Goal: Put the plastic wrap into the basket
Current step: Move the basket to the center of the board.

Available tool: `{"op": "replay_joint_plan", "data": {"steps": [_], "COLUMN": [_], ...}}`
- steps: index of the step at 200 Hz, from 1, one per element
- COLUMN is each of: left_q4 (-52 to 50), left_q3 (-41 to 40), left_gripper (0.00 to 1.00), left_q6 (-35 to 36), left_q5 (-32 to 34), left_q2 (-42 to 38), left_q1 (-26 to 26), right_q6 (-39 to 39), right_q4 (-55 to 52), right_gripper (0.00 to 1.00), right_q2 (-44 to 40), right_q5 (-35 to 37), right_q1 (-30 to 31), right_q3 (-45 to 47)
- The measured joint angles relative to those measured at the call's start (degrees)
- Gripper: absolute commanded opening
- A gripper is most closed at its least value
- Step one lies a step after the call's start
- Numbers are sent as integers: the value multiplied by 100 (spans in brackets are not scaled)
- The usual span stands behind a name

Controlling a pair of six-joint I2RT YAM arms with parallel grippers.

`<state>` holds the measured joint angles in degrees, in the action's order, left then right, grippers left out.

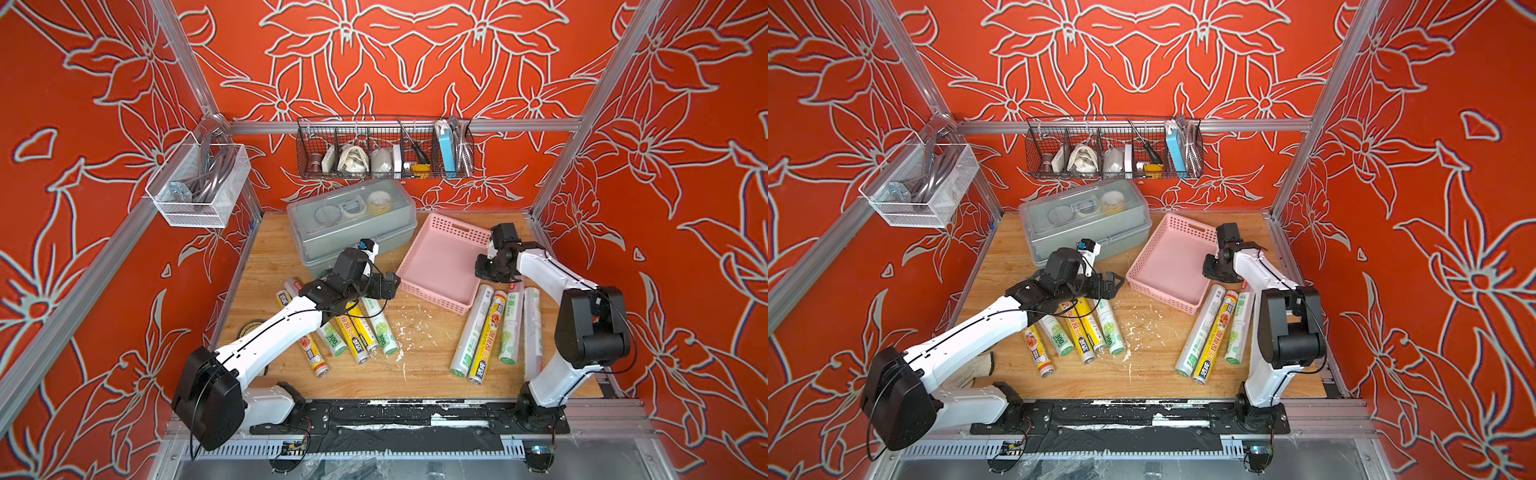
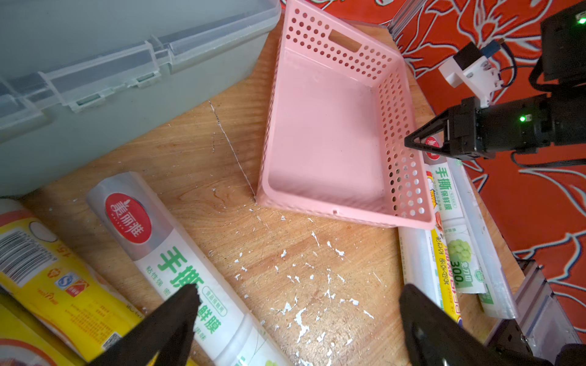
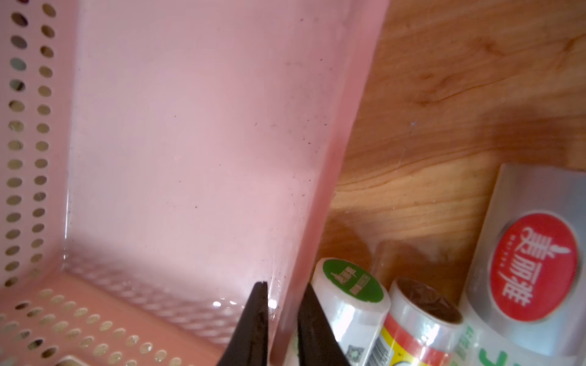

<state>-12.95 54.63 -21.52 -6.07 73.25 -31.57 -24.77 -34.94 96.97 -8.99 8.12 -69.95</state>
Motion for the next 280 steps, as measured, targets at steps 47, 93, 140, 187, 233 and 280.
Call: {"op": "replay_joint_plan", "data": {"steps": [47,93,140,187,233,280], "left_q4": [-181,-306,-264,-323,-330,-114], "left_q3": [-11,7,608,1967,2435,2039], "left_gripper": [98,98,94,85,66,55], "left_q6": [-44,-68,66,317,444,334], "left_q5": [94,103,203,339,404,341], "left_q2": [-2,24,1071,2909,3598,3521], "left_q1": [0,0,0,2,13,13], "right_q6": [0,-2,-9,-9,-7,-188], "right_q4": [-195,-278,-190,-330,-916,-1585], "right_gripper": [18,18,18,22,41,44], "right_q2": [-382,-702,-872,-1263,-1880,-2664], "right_q5": [7,7,9,39,105,435], "right_q1": [358,610,708,767,772,754], "right_q3": [273,525,807,1115,1141,1141]}}
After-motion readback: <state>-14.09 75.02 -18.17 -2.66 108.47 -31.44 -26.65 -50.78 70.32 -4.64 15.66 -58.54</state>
